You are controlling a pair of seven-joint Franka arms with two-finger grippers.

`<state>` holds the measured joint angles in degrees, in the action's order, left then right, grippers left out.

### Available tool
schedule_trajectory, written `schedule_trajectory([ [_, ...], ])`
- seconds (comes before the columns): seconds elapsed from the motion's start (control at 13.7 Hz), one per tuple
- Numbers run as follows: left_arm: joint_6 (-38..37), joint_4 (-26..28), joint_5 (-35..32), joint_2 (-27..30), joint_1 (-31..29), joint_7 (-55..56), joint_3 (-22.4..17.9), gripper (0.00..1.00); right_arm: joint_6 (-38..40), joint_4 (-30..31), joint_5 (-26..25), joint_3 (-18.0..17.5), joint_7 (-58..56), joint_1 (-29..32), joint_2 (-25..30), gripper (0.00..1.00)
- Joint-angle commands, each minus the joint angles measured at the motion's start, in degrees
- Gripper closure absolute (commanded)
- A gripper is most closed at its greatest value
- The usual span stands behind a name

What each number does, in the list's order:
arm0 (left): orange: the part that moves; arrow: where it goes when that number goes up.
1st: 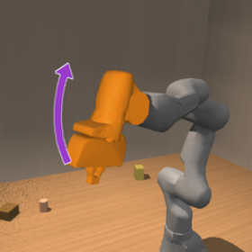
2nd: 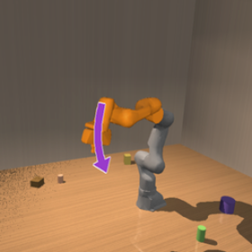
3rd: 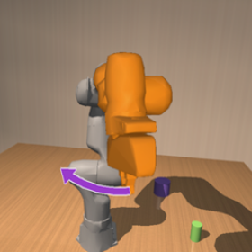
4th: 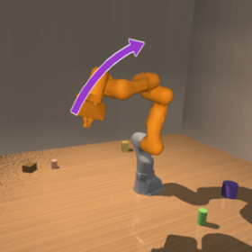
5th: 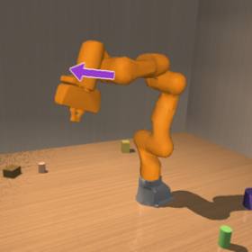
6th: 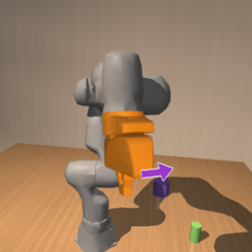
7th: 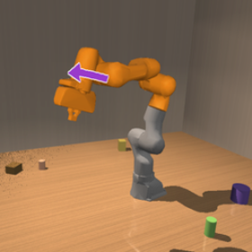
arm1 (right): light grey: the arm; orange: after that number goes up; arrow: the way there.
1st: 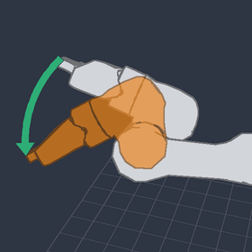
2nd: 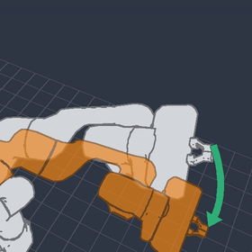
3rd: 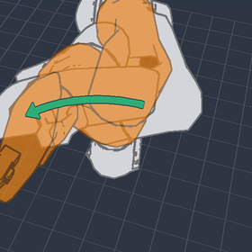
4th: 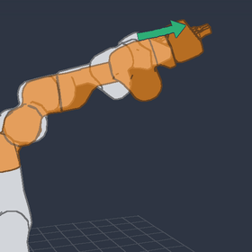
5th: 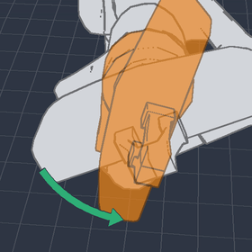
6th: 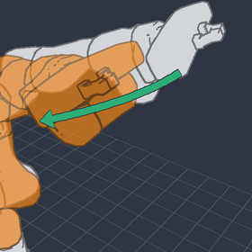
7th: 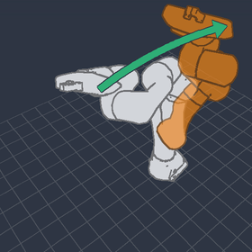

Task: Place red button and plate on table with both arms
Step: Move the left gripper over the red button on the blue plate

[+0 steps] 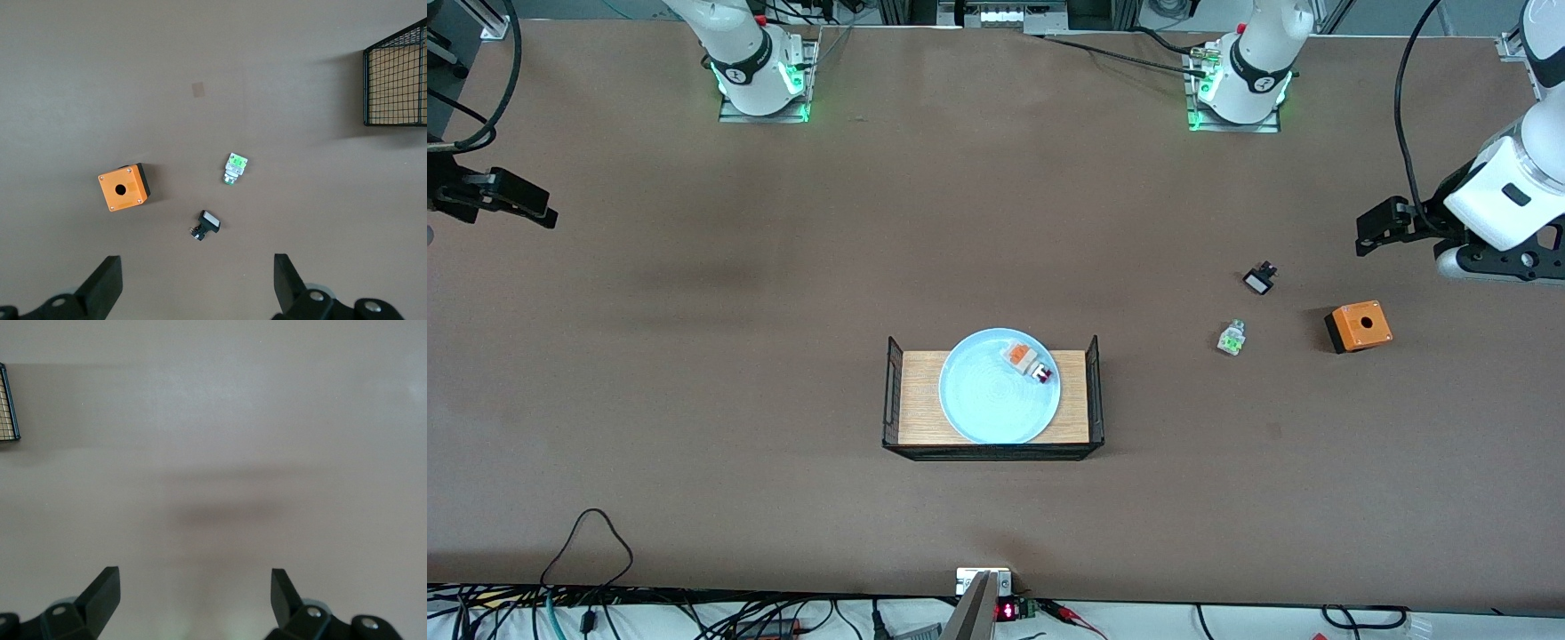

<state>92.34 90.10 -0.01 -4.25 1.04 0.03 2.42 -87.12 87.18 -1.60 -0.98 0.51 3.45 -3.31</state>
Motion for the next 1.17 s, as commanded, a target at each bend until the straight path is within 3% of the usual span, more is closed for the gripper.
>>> schedule_trajectory([
  [0.0, -0.92, -0.35, 1.06, -0.05, -0.78, -0.56, -0.31, 0.0, 0.46, -1.23, 0.54, -0.16, -0.16, -0.11, -0.38, 0.0],
  [0.29, -0.93, -0.36, 1.15, -1.28, -0.6, -0.64, -0.22, 0.0, 0.46, -1.23, 0.54, -0.16, -0.25, -0.11, -0.38, 0.0],
  [0.59, -2.25, -1.32, 1.15, -1.73, 1.42, 2.68, 2.93, 0.0, 0.37, -1.31, 0.54, -0.25, -0.34, -0.2, -0.38, 0.0],
  [1.1, -4.89, -2.91, 0.71, -5.67, 2.56, 25.51, 19.35, 0.0, 0.28, -1.23, 0.46, -0.25, -0.6, -0.12, -0.38, 0.0],
])
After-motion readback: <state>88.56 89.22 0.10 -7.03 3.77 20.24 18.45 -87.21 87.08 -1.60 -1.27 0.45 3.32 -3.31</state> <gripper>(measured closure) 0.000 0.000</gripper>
